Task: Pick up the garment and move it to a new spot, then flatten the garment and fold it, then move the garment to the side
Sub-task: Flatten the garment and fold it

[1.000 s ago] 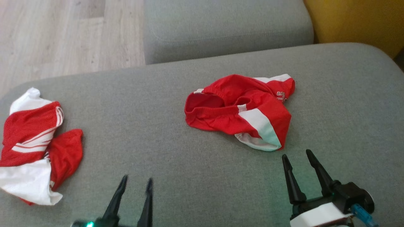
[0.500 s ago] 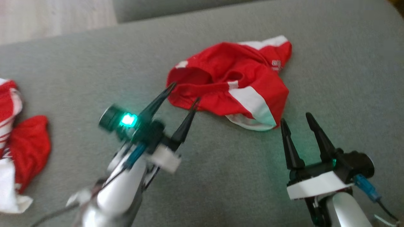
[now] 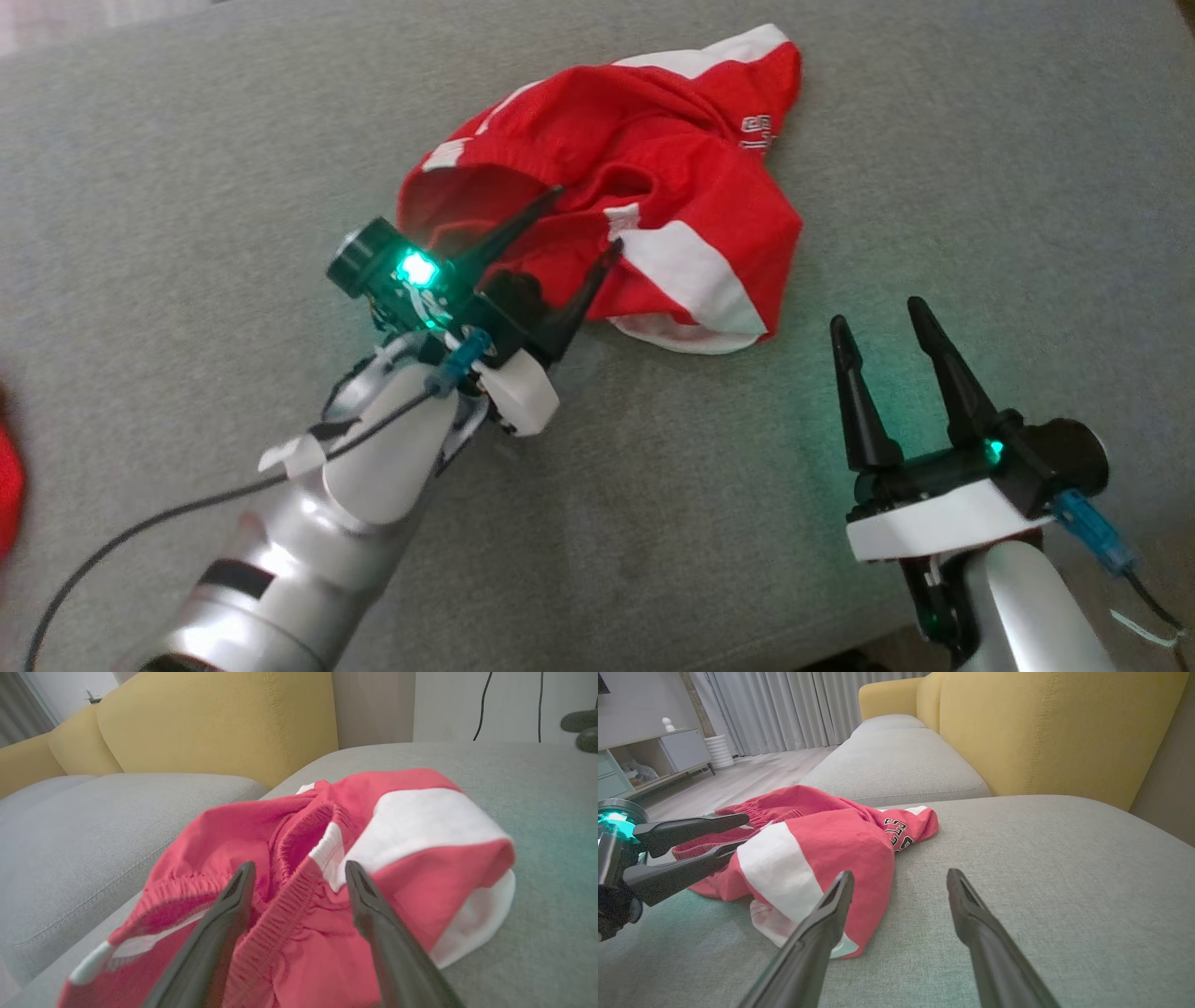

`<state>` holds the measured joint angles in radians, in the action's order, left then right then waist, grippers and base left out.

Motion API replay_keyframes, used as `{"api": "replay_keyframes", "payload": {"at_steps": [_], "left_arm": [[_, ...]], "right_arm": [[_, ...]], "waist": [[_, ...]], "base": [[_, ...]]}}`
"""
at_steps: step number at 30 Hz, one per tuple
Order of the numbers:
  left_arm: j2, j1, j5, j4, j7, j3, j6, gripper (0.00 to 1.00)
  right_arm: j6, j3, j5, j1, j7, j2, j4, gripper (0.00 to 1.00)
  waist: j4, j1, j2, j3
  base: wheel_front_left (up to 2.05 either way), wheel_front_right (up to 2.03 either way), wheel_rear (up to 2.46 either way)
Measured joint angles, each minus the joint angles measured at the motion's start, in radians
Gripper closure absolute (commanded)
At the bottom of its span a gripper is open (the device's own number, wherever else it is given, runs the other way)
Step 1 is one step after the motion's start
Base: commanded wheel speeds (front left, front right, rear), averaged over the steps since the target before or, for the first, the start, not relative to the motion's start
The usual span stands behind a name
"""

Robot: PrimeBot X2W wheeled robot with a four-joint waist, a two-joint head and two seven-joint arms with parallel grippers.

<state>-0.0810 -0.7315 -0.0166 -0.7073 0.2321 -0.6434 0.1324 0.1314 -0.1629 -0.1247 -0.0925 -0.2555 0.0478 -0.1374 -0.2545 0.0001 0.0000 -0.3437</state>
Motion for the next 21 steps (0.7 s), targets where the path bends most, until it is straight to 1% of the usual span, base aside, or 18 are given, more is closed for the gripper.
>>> {"api": "replay_keyframes", "payload": {"at_steps": [7, 11, 12, 13, 14, 15, 21], "left_arm": [[-0.002, -0.043, 0.017, -0.066, 0.016, -0.006, 0.000, 0.00], [-0.002, -0.043, 0.047, -0.102, 0.016, -0.054, 0.000, 0.00], [-0.002, -0.043, 0.060, -0.108, 0.017, -0.072, 0.000, 0.24], [-0.002, -0.043, 0.072, -0.112, 0.017, -0.083, 0.000, 0.60], [-0.003, -0.043, 0.082, -0.115, 0.017, -0.092, 0.000, 0.93], [-0.006, -0.044, 0.091, -0.119, 0.017, -0.102, 0.000, 1.00], [-0.031, -0.067, 0.155, -0.138, 0.017, -0.139, 0.000, 1.00]], "right_arm": [[0.000, -0.015, -0.015, -0.002, 0.000, 0.000, 0.000, 0.00], [0.000, -0.015, -0.017, -0.002, 0.000, 0.000, 0.000, 0.00], [0.000, -0.015, -0.017, -0.002, 0.000, 0.000, -0.001, 0.00], [0.000, -0.015, -0.018, -0.002, 0.000, 0.000, -0.001, 0.00], [0.000, -0.016, -0.018, -0.002, 0.000, 0.000, -0.001, 0.00], [0.000, -0.019, -0.019, -0.002, 0.000, 0.000, -0.001, 0.00], [0.000, -0.028, -0.044, -0.002, 0.000, 0.000, -0.002, 0.00]], "waist": [[-0.045, -0.0001, 0.0000, -0.003], [-0.066, -0.0002, 0.0000, 0.004], [-0.070, -0.0001, 0.0000, 0.005], [-0.074, -0.0001, 0.0000, 0.007], [-0.078, -0.0002, 0.0000, 0.008], [-0.082, -0.0002, 0.0000, 0.009], [-0.119, -0.0001, 0.0000, 0.026]], "base": [[0.00, 0.00, 0.00], [0.00, 0.00, 0.00], [0.00, 0.00, 0.00], [0.00, 0.00, 0.00], [0.00, 0.00, 0.00], [0.00, 0.00, 0.00], [0.00, 0.00, 0.00]]}}
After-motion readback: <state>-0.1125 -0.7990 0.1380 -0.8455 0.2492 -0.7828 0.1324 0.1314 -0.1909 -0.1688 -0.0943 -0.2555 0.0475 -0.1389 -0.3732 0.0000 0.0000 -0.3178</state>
